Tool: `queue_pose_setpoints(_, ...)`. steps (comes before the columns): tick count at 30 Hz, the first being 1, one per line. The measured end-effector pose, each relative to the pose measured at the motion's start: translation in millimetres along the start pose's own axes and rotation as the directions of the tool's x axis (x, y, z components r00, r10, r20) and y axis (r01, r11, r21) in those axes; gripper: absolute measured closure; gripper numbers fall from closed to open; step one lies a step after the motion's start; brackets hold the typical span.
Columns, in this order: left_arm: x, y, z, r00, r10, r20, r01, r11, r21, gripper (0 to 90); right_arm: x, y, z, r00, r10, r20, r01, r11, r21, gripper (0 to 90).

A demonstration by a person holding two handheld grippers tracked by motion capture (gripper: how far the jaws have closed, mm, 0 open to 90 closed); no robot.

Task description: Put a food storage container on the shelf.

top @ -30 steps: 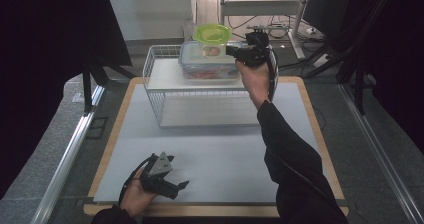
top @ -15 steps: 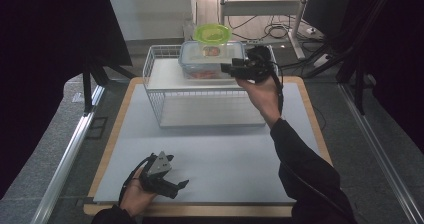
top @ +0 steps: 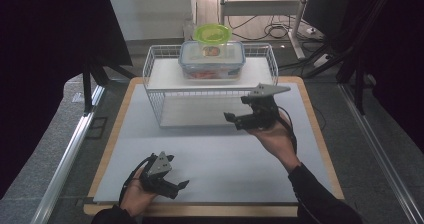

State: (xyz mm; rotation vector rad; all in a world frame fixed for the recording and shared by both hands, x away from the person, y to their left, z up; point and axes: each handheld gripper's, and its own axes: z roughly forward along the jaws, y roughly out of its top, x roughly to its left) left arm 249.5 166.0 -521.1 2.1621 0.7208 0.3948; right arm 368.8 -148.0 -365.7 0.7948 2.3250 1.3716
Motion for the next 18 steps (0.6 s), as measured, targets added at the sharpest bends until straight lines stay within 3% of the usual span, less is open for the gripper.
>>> queue_pose_setpoints(6,-0.3,-0.2,0.5,1.0,0.004,-0.002,-0.004,1.0,0.004,3.6,7.8,-52.2,-7.8,0.9988,-0.02,0.045,0.019,0.999,0.029,10.7)
queue_pose_setpoints(11,-0.8,-0.6,1.1,1.0,0.008,-0.003,-0.008,0.9999,0.009,3.6,10.9,-96.7,-14.4,0.9992,0.003,0.04,-0.005,0.999,0.046,8.0)
queue_pose_setpoints(15,-0.5,-0.8,0.9,1.0,0.004,-0.002,-0.004,1.0,0.006,3.6,12.1,-135.8,-14.1,0.9987,0.003,0.05,-0.008,0.995,0.1,7.7)
queue_pose_setpoints(18,-0.6,0.0,0.6,1.0,0.008,-0.004,-0.007,1.0,0.004,3.6,10.1,-145.8,-11.2,0.9975,-0.013,0.069,0.002,0.987,0.158,6.7)
